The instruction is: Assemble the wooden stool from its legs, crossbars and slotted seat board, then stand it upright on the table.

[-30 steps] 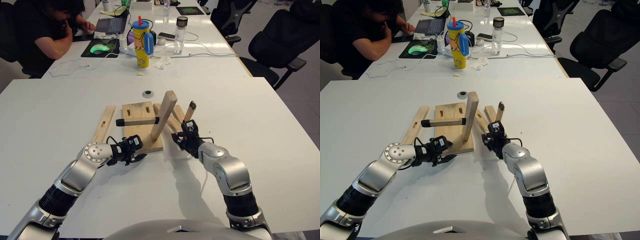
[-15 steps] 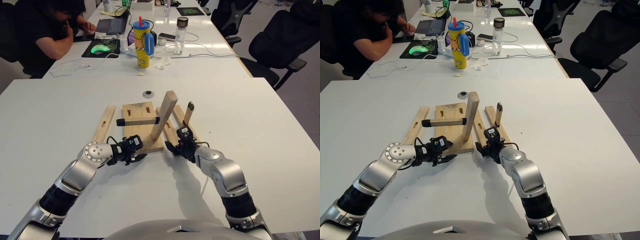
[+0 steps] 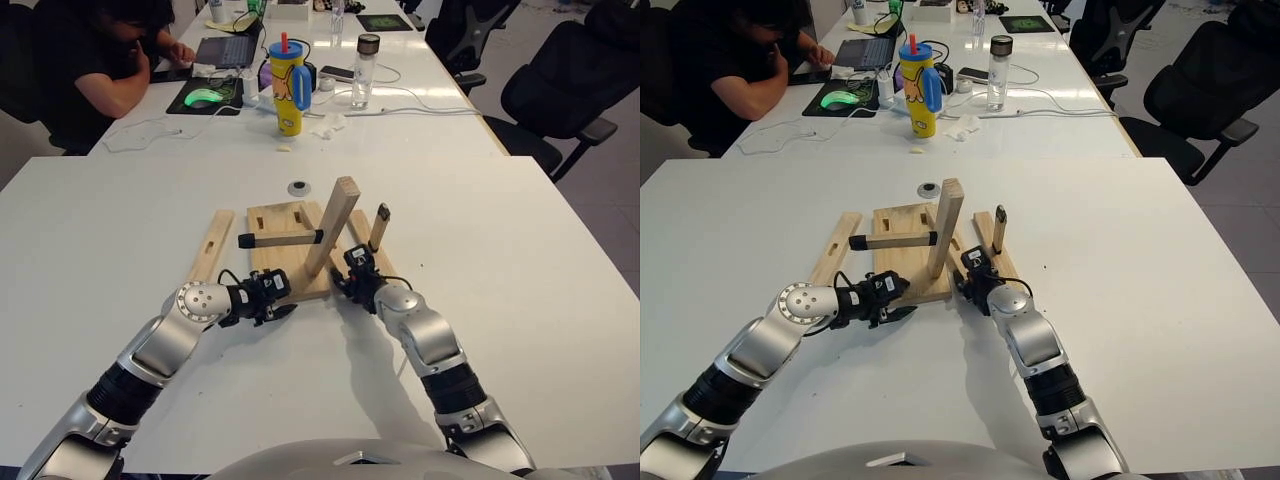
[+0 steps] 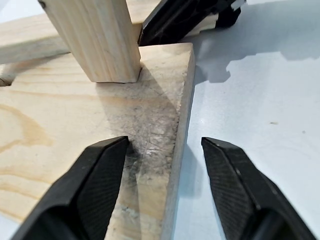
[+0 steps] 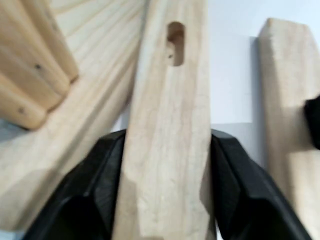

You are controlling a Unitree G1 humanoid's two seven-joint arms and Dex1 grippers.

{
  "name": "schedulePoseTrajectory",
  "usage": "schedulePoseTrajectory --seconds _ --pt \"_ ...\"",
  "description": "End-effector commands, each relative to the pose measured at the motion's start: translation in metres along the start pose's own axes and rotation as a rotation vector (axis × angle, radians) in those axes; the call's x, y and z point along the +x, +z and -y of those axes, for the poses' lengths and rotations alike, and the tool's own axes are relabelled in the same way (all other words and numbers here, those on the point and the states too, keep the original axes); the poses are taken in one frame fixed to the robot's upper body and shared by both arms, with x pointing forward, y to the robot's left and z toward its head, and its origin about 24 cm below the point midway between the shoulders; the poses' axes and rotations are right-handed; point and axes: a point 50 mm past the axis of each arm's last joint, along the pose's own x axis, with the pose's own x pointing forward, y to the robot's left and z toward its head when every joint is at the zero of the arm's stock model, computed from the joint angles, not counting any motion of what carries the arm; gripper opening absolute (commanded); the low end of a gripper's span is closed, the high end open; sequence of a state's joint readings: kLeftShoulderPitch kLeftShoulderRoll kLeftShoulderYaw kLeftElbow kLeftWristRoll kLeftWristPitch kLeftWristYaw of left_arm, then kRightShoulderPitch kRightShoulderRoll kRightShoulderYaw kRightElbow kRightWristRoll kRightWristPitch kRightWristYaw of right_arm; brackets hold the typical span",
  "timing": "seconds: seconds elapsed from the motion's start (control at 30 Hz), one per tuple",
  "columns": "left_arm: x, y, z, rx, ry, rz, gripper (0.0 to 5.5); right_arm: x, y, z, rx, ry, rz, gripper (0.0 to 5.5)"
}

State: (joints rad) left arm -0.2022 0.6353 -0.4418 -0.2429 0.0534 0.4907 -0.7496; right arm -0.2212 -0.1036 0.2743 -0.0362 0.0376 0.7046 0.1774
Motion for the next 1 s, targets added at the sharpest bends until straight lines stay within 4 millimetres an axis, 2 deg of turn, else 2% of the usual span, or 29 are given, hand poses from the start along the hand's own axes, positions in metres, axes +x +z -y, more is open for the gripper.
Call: schedulePoseTrajectory --seconds 0.03,0.1,0.27,0.43,0.5,0.53,0.63,0.7,0.77,0.83,1.0 --pt "-0.01 -0.004 -0.008 0.03 0.032 -0.04 2.71 -0.01 0.021 0.011 0.029 -0.052 0.114 2.06" --pt "-0.019 0.004 -0.012 0.051 0.034 -0.005 2.71 -0.017 0.038 0.011 0.051 -0.042 0.211 2.06" --pt "-0.042 0.02 -0.007 0.025 -0.068 0.102 2.71 -0.042 0.078 0.02 0.084 -0.069 0.439 2.06" --pt "-0.066 0.041 0.005 -0.082 -0.235 0.251 2.71 -0.082 0.127 0.037 0.098 -0.078 0.694 2.06" --pt "-0.076 0.05 0.003 -0.133 -0.259 0.323 2.71 -0.098 0.141 0.044 0.076 -0.049 0.777 2.06" --pt "-0.081 0.055 0.0 -0.151 -0.264 0.366 2.71 -0.106 0.147 0.046 0.075 -0.008 0.82 2.06" --pt "-0.098 0.068 -0.012 -0.214 -0.264 0.499 2.71 -0.13 0.169 0.043 0.15 0.259 0.932 2.06" --pt "-0.109 0.075 -0.022 -0.274 -0.268 0.593 2.99 -0.145 0.182 0.038 0.204 0.481 0.971 2.06" --pt "-0.125 0.086 -0.035 -0.338 -0.274 0.751 3.24 -0.159 0.183 0.033 0.203 0.708 0.935 2.06" --pt "-0.14 0.097 -0.046 -0.381 -0.29 0.886 3.46 -0.166 0.172 0.032 0.187 0.858 0.842 2.06" --pt "-0.155 0.106 -0.059 -0.455 -0.288 0.998 4.23 -0.181 0.137 0.024 0.142 1.116 0.592 2.06"
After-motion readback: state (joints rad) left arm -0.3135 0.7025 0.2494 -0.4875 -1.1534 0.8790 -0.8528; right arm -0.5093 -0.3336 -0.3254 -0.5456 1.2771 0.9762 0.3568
